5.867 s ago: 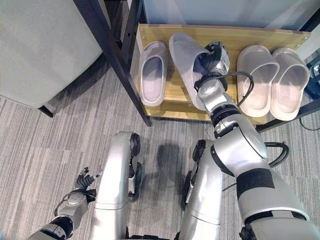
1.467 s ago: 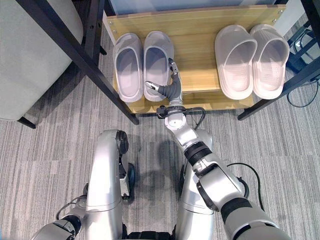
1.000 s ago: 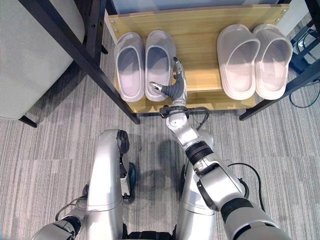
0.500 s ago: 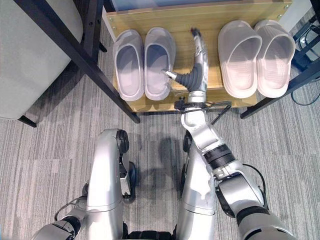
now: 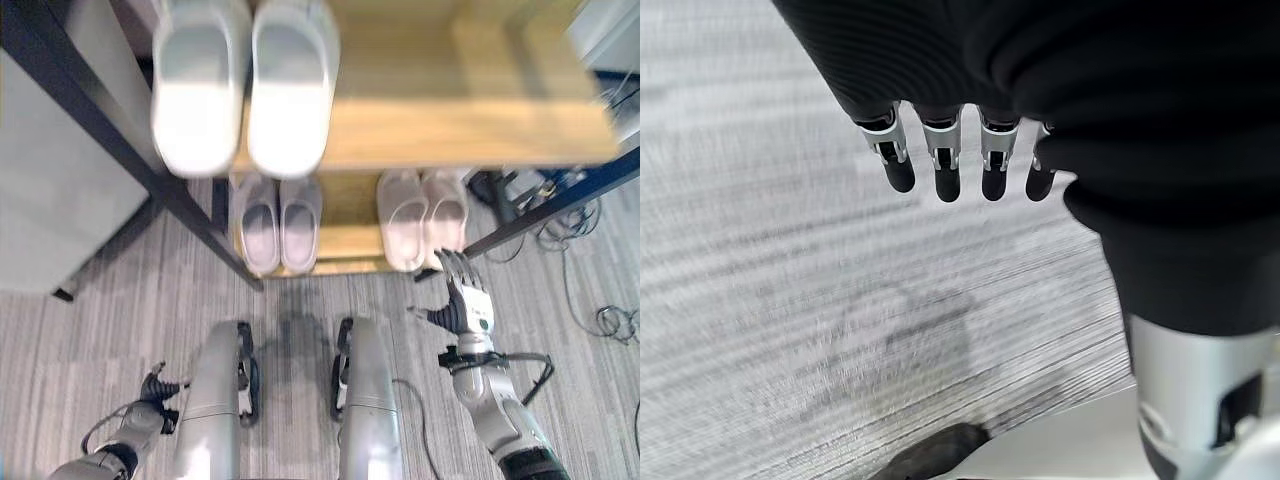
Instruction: Arrange the slippers neatly on the shoe rack.
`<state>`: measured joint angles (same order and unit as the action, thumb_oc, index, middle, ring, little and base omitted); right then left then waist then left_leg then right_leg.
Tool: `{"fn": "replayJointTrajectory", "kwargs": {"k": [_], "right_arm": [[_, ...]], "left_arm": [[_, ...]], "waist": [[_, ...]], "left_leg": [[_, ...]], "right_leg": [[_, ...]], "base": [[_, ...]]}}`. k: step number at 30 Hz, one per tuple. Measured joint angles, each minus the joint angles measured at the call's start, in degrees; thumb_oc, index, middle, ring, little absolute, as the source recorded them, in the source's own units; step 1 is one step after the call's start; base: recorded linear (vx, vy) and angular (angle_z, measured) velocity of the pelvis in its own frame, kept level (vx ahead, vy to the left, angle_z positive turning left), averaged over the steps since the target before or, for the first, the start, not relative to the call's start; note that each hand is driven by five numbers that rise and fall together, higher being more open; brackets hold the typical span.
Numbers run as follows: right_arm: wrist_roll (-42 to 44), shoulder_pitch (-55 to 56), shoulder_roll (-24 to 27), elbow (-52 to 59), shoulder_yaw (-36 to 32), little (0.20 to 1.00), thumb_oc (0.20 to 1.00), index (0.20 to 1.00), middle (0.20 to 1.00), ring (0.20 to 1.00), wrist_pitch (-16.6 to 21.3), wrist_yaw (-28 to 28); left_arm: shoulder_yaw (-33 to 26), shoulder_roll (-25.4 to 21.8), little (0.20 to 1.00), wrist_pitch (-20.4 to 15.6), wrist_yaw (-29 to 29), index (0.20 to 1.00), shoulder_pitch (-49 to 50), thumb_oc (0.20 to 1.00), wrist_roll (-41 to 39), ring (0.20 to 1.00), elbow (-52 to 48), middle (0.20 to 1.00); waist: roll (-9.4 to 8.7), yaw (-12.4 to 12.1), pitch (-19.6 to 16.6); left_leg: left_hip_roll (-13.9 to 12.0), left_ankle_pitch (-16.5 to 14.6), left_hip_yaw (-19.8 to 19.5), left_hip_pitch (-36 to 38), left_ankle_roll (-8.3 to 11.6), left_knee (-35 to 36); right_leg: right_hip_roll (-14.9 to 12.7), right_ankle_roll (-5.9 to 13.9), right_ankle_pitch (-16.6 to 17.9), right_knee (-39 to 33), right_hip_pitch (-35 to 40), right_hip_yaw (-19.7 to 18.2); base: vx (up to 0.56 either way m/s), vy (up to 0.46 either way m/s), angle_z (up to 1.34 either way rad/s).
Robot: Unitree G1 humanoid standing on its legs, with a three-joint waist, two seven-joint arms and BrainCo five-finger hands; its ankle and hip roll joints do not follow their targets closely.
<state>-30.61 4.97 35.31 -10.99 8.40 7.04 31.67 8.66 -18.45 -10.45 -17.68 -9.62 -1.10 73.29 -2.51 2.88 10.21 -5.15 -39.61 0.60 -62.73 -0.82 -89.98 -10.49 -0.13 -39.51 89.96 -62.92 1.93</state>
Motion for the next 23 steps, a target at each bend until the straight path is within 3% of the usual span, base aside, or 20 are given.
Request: {"fn": "replayJointTrajectory", "kwargs": {"k": [3, 6, 9, 10, 13, 15, 18, 23], "right_arm": [[0.32, 0.84, -2.79, -20.08, 3.16, 1.0, 1.0, 1.0, 1.0, 1.0, -1.97, -1.41], [7.77, -0.74, -14.65, -40.5, 3.58, 1.0, 1.0, 1.0, 1.0, 1.0, -2.7, -3.39], [14.0, -0.99, -18.46, -48.06, 3.82, 1.0, 1.0, 1.0, 1.0, 1.0, -1.72, -6.34], [16.07, -2.63, -19.52, -54.43, 3.37, 1.0, 1.0, 1.0, 1.0, 1.0, -2.11, -6.96], [20.94, -4.23, -21.88, -67.79, 2.38, 1.0, 1.0, 1.0, 1.0, 1.0, -3.76, -11.31], [21.74, -2.52, -21.23, -67.36, 2.31, 1.0, 1.0, 1.0, 1.0, 1.0, -3.91, -12.57], [23.53, 0.93, -21.03, -71.12, -0.29, 1.0, 1.0, 1.0, 1.0, 1.0, -5.44, -16.38], [25.79, 2.33, -21.2, -69.99, -1.19, 1.0, 1.0, 1.0, 1.0, 1.0, -6.59, -19.2]], "left_arm": [[0.31, 0.74, 1.0, 0.14, 1.6, 1.0, 6.14, 1.0, -0.05, 1.0, -1.02, 1.0], [-0.09, 1.36, 1.0, 1.47, 3.81, 1.0, 8.55, 1.0, -0.55, 1.0, 2.7, 1.0], [-0.32, 2.0, 1.0, 2.84, 4.38, 1.0, 8.28, 1.0, -1.16, 1.0, 3.52, 1.0], [-0.32, 2.48, 1.0, 3.84, 3.9, 1.0, 7.8, 1.0, -2.82, 1.0, 3.57, 1.0], [0.51, 7.6, 1.0, 3.47, 5.24, 1.0, 7.32, 1.0, -2.67, 1.0, 4.37, 1.0], [0.06, 7.04, 1.0, 3.51, 6.35, 1.0, 6.55, 1.0, -2.56, 1.0, 4.73, 1.0], [0.39, 7.54, 1.0, 4.12, 8.17, 1.0, 9.51, 1.0, -1.84, 1.0, 6.97, 1.0], [2.41, 8.56, 1.0, 5.09, 9.14, 1.0, 11.52, 1.0, -1.53, 1.0, 7.07, 1.0]], "waist": [[-0.58, -1.79, -3.39], [-1.78, -2.73, -5.24], [-1.57, -3.12, -6.48], [-1.74, -3.25, -6.86], [-0.78, -3.01, -10.5], [-0.9, -2.62, -10.97], [0.56, -2.5, -13.66], [2.39, -2.42, -14.35]], "left_leg": [[1.36, 5.76, 1.02, 15.66, -0.41, 20.07], [2.21, 15.31, 1.21, 33.99, 0.5, 43.77], [2.95, 22.4, 1.68, 45.45, 0.14, 60.24], [3.54, 24.38, 1.88, 49.29, 0.41, 64.82], [3.75, 27.93, 2.14, 57.36, 0.6, 74.62], [3.44, 29.2, 2.19, 59.04, 0.89, 77.11], [2.61, 36.05, 2.18, 68.04, 1.49, 91.6], [2.16, 38.93, 2.4, 68.47, 1.63, 95.25]], "right_leg": [[-1.0, 0.82, 5.14, -19.69, 16.37, 3.38], [-0.08, 1.66, 14.11, -42.82, 35.23, 6.92], [0.35, 2.63, 21.25, -55.95, 44.93, 8.79], [0.38, 3.19, 21.95, -61.21, 49.47, 9.46], [1.23, 3.82, 24.92, -69.78, 56.62, 10.25], [1.69, 3.71, 25.73, -71.42, 58.08, 10.77], [4.49, 3.67, 31.29, -84.22, 66.0, 11.26], [6.03, 3.37, 36.56, -91.9, 67.78, 10.93]], "base": [[0.09, -0.017, 0.18], [0.14, -0.035, 0.16], [0.19, 0.012, 0.07], [0.17, -0.006, -0.01], [0.16, -0.003, -0.06], [0.16, -0.03, 0.0], [0.07, -0.02, 0.0], [-0.01, -0.03, -0.06]]}}
